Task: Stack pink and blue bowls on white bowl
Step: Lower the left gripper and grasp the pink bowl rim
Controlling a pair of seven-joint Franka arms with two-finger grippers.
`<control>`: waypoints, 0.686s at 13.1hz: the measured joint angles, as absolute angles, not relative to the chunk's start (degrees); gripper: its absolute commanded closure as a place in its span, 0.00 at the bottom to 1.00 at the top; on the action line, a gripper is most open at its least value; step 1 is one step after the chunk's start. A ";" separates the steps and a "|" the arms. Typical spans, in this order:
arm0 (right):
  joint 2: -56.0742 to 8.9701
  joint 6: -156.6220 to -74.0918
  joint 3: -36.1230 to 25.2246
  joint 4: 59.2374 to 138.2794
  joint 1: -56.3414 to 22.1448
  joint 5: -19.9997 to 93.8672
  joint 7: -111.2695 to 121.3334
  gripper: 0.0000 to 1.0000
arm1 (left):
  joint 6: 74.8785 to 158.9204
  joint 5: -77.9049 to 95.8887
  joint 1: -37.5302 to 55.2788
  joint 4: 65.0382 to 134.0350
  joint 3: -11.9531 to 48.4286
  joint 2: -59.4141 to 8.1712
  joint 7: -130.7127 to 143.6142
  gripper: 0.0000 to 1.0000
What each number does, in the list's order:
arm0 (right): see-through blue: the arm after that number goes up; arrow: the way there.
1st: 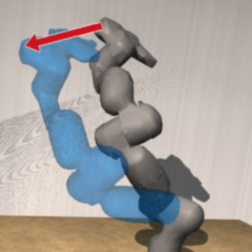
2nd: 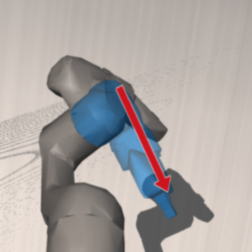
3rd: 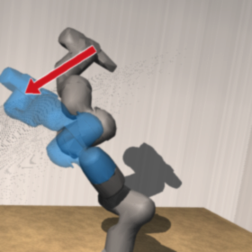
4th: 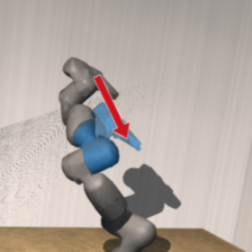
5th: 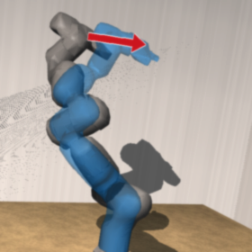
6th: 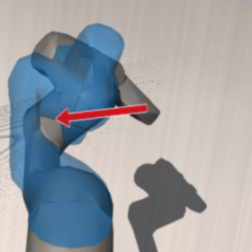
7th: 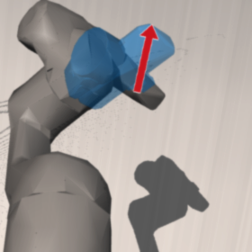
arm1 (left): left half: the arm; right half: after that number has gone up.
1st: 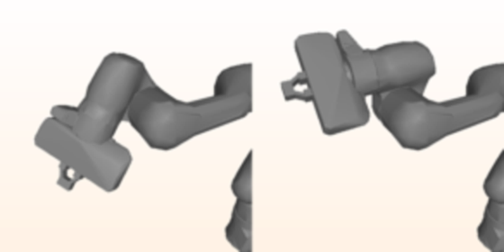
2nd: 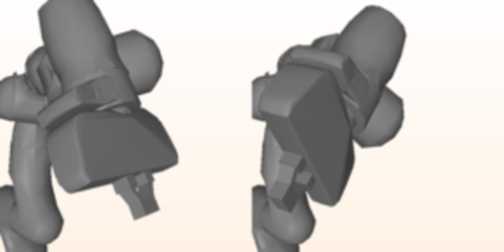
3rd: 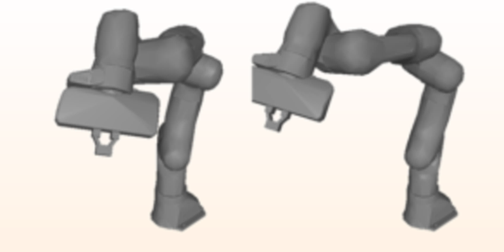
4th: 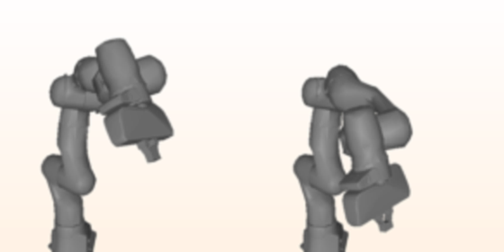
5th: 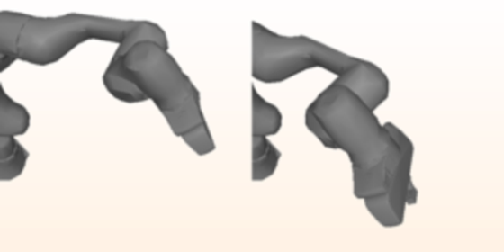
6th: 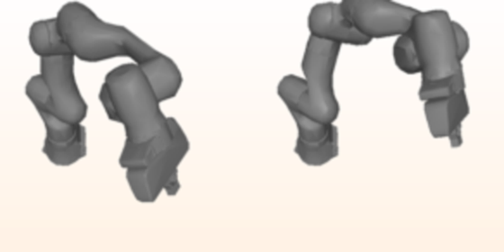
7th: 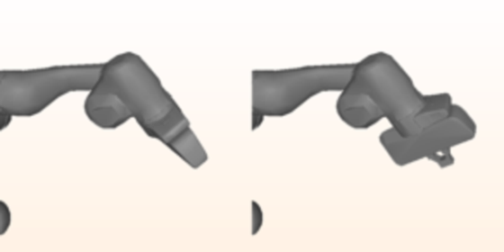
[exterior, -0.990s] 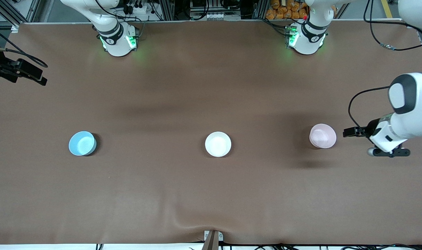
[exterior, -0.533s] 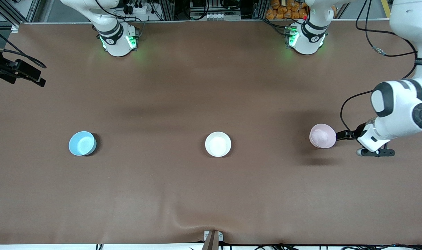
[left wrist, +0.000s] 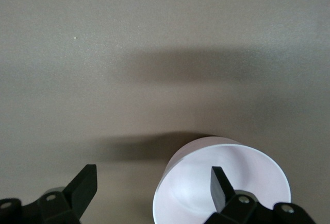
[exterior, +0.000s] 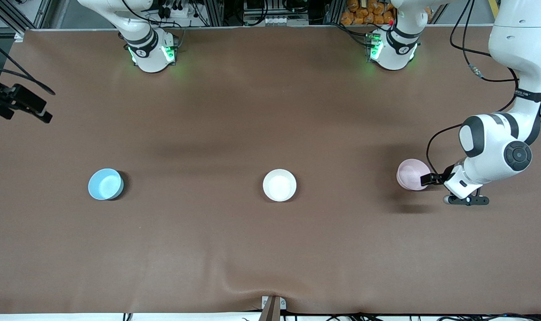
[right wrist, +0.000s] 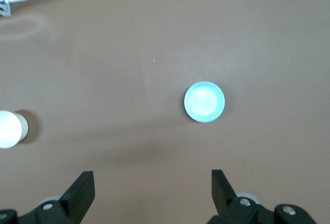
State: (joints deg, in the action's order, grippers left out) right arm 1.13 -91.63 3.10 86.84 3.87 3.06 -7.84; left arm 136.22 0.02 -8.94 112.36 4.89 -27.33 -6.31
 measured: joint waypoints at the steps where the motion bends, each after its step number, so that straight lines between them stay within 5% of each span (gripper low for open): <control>1: 0.64 -92.04 3.01 86.85 4.03 3.15 -7.86 0.00 | 136.26 0.01 -8.93 112.43 4.89 -27.53 -6.33 0.18; 5: -1.46 -91.96 3.06 86.94 5.04 3.76 -7.87 0.00 | 136.65 -0.06 -8.89 112.69 4.95 -28.64 -6.68 0.27; 9: -3.73 -92.10 3.27 86.95 5.01 3.75 -7.87 0.00 | 136.65 -0.10 -8.93 113.76 4.95 -28.66 -9.24 0.85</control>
State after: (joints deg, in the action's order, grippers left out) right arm -3.73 -92.10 3.27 86.95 5.01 3.75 -7.87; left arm 136.65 -0.10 -8.93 113.76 4.95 -28.66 -9.24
